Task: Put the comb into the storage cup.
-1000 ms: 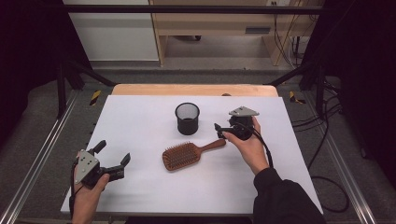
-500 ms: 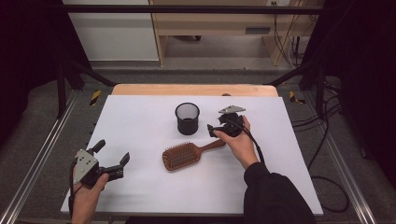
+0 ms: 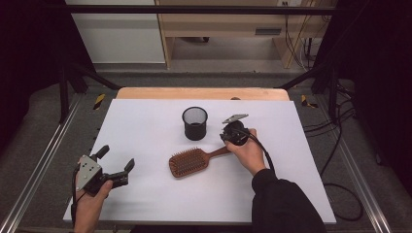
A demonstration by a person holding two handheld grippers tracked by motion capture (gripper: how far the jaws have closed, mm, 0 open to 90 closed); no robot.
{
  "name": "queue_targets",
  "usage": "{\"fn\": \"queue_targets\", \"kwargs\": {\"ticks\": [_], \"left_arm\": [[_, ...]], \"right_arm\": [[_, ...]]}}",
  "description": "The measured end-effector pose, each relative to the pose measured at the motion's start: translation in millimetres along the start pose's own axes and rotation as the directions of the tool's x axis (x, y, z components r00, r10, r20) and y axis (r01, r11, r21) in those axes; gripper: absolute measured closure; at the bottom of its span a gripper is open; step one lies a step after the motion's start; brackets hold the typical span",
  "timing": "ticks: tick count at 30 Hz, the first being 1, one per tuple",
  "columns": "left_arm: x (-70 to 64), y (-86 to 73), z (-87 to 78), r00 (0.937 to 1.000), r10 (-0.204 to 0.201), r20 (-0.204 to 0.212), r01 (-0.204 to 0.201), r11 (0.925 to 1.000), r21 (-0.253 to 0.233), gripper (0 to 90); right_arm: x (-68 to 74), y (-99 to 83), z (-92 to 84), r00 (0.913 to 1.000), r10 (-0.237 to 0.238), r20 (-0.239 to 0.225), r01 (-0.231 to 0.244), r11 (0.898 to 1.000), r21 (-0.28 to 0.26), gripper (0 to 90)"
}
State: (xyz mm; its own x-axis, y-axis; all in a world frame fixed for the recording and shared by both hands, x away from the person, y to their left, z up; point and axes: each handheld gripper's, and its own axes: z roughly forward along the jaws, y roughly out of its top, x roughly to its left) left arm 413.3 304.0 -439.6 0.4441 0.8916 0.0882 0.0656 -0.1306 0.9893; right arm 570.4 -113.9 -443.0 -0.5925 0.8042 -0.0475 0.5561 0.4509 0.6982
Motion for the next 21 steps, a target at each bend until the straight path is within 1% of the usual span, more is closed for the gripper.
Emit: {"fn": "queue_targets", "kwargs": {"ticks": [3,4,5,7,8,9,11,13,16,17,19,20,21], "left_arm": [[0.2,0.1,0.0,1.0000,0.000,-0.001,0.000,1.0000,0.000,1.9],[0.2,0.2,-0.1,1.0000,0.001,0.000,-0.001,1.0000,0.000,1.9],[0.1,0.2,-0.1,1.0000,0.002,0.000,-0.002,1.0000,0.000,1.9],[0.2,0.3,-0.3,1.0000,0.001,-0.001,-0.001,1.0000,0.000,1.9],[0.3,0.2,-0.3,1.0000,0.001,-0.001,-0.001,1.0000,-0.001,1.9],[0.4,0.2,-0.3,1.0000,0.002,-0.001,-0.002,1.0000,0.000,1.9],[0.4,0.3,-0.4,1.0000,0.002,-0.001,-0.002,1.0000,0.000,1.9],[0.5,0.3,-0.4,1.0000,0.002,0.000,-0.002,1.0000,0.000,1.9],[0.6,0.2,-0.3,1.0000,0.002,0.000,-0.002,1.0000,0.001,1.9],[0.7,0.2,-0.3,1.0000,0.002,-0.001,-0.002,1.0000,0.002,1.9],[0.8,0.2,-0.4,1.0000,0.002,0.000,-0.002,1.0000,0.002,1.9],[0.9,0.2,-0.5,1.0000,0.002,-0.001,-0.002,1.0000,0.001,1.9],[1.1,0.2,-0.7,1.0000,0.001,-0.001,-0.001,1.0000,0.001,1.9]], "right_arm": [[2.2,-1.8,2.8,0.9998,-0.012,-0.012,0.013,0.999,0.032,89.4],[2.2,-1.8,2.8,0.9998,-0.012,-0.012,0.013,0.999,0.032,89.4],[4.4,-3.6,5.7,0.9995,-0.024,-0.020,0.025,0.998,0.051,90.0],[5.4,-4.6,6.7,0.9993,-0.027,-0.025,0.029,0.998,0.060,90.0],[7.2,-6.4,9.3,0.9986,-0.041,-0.032,0.043,0.996,0.072,90.0],[7.2,-6.4,9.3,0.9986,-0.041,-0.032,0.043,0.996,0.072,90.0],[9.8,-8.4,11.5,0.9979,-0.048,-0.043,0.052,0.994,0.095,90.0],[11.2,-10.0,12.0,0.9971,-0.059,-0.047,0.064,0.992,0.107,90.0],[12.3,-11.1,11.4,0.9963,-0.067,-0.054,0.073,0.990,0.121,90.0],[14.1,-12.8,9.8,0.9956,-0.076,-0.055,0.083,0.987,0.134,90.0],[14.8,-13.8,9.0,0.9951,-0.080,-0.058,0.088,0.987,0.135,90.0],[15.8,-15.2,7.6,0.9949,-0.080,-0.061,0.088,0.986,0.141,90.0],[19.3,-19.1,3.3,0.9937,-0.089,-0.067,0.098,0.984,0.145,90.0]]}}
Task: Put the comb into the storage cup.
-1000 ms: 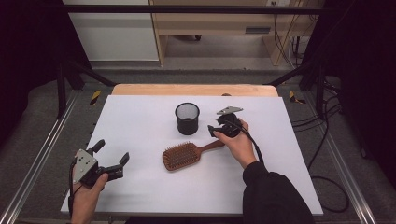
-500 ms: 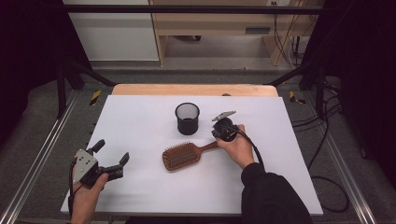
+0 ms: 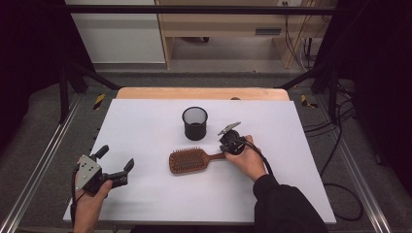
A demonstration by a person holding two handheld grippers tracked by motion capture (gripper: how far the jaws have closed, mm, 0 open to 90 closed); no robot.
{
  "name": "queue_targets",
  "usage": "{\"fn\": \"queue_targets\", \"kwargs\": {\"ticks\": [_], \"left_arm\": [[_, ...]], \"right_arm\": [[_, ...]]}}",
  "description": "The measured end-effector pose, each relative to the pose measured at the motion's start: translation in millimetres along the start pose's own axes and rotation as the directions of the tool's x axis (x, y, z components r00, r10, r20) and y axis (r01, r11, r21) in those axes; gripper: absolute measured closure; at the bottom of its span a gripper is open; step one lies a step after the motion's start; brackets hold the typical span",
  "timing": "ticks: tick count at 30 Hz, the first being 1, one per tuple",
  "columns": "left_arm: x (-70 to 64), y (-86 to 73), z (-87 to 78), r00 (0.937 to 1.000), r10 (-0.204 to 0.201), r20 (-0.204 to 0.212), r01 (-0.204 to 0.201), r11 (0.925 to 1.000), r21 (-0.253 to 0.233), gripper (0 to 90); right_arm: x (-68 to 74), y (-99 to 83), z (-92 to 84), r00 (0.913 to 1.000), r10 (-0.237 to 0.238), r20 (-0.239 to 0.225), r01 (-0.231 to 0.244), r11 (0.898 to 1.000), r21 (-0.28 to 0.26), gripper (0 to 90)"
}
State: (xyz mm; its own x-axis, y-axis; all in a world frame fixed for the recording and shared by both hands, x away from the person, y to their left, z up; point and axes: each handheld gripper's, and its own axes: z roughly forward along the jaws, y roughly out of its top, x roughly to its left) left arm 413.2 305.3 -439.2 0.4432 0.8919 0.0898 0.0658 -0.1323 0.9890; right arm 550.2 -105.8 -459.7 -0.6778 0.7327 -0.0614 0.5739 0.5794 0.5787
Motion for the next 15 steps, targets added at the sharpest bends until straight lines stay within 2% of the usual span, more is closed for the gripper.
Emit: {"fn": "queue_targets", "kwargs": {"ticks": [15], "left_arm": [[-0.5,-0.4,0.1,1.0000,0.004,0.001,-0.004,1.0000,0.005,1.9]], "right_arm": [[23.5,-25.1,-27.2,0.9981,-0.018,-0.059,0.019,1.000,0.018,90.0]]}}
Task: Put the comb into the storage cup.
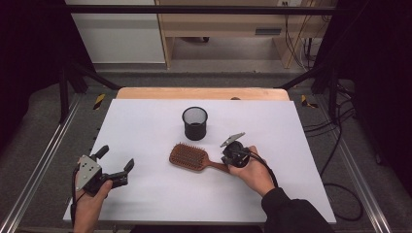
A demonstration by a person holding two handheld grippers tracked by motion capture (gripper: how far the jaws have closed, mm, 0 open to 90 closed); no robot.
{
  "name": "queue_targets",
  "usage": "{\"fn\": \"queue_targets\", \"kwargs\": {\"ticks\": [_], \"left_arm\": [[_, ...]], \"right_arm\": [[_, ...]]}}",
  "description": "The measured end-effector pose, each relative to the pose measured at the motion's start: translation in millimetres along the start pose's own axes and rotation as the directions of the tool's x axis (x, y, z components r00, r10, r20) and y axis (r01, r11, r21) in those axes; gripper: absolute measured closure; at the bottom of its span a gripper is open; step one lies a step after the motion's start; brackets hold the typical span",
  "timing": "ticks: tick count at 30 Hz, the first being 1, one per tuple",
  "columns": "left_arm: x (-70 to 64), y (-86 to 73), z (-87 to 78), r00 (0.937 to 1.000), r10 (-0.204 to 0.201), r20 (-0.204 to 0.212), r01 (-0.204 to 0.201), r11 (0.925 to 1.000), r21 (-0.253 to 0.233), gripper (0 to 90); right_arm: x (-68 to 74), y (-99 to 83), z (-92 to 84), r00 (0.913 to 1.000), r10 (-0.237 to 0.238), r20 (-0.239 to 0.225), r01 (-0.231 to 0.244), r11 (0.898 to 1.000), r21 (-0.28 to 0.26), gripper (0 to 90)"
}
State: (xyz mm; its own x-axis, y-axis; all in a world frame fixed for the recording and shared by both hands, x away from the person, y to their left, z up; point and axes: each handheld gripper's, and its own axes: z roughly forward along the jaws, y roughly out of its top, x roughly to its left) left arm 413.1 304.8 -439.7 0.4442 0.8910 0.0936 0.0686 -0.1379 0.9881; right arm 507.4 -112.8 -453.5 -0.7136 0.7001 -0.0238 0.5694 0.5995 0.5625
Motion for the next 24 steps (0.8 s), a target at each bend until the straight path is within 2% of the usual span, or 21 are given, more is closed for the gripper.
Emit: {"fn": "queue_targets", "kwargs": {"ticks": [11,24], "left_arm": [[0.2,-0.1,-0.5,1.0000,0.000,-0.001,0.000,1.0000,0.002,1.9],[0.5,-0.2,-0.9,1.0000,0.001,-0.001,-0.001,1.0000,0.002,1.9]], "right_arm": [[11.2,-10.1,-7.2,0.9995,-0.006,-0.032,0.006,1.000,0.017,90.0],[15.8,-9.5,-9.4,0.9987,-0.013,-0.049,0.014,1.000,0.025,90.0]]}}
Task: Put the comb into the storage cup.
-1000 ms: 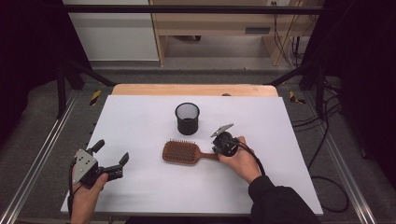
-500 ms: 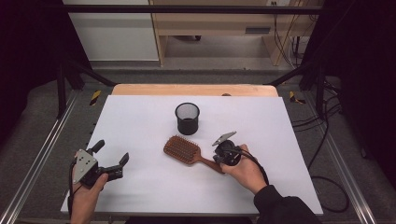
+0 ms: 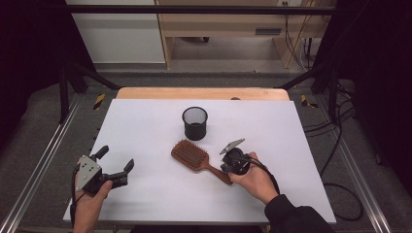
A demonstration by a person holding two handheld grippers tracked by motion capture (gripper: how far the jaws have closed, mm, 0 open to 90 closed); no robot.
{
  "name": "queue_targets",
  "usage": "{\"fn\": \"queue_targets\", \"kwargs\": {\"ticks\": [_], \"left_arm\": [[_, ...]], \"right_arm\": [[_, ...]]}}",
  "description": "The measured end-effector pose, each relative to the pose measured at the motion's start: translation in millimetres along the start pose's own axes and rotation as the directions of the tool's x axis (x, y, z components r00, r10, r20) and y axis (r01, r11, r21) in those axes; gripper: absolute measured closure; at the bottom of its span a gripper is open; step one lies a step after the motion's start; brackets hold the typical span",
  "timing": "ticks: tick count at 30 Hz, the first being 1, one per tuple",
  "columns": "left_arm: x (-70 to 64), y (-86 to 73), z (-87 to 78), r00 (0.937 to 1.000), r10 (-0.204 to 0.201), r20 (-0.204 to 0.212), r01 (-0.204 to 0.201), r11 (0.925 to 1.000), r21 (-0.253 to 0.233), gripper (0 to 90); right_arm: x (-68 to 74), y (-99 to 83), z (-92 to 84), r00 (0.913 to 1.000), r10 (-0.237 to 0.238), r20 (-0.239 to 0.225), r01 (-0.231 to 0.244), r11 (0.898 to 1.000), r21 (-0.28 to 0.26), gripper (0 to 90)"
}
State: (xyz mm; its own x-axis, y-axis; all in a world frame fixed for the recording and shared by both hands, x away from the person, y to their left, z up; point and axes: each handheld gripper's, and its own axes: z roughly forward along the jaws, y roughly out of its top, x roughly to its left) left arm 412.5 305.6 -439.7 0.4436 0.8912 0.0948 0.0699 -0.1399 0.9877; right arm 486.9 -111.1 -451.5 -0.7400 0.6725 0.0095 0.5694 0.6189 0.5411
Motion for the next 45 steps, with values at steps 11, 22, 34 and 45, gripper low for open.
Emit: {"fn": "queue_targets", "kwargs": {"ticks": [11,22,34,45], "left_arm": [[0.1,0.0,-0.1,1.0000,0.001,0.000,-0.001,1.0000,0.001,1.9],[0.3,-0.2,-0.1,1.0000,0.000,0.003,0.000,1.0000,0.004,1.9],[0.0,-0.3,0.5,1.0000,0.002,0.006,-0.002,1.0000,0.007,1.9],[-0.3,-0.1,0.4,0.9999,0.004,0.011,-0.004,1.0000,0.008,1.9]], "right_arm": [[0.0,17.7,-12.9,0.9999,-0.013,-0.007,0.013,0.999,-0.044,82.8],[10.4,32.1,-4.6,0.9993,-0.034,-0.017,0.034,0.999,-0.007,34.3],[16.3,36.8,10.0,0.9993,-0.018,-0.032,0.020,0.999,0.050,7.9],[20.2,38.6,22.9,0.9983,-0.030,-0.049,0.035,0.995,0.096,7.6]]}}
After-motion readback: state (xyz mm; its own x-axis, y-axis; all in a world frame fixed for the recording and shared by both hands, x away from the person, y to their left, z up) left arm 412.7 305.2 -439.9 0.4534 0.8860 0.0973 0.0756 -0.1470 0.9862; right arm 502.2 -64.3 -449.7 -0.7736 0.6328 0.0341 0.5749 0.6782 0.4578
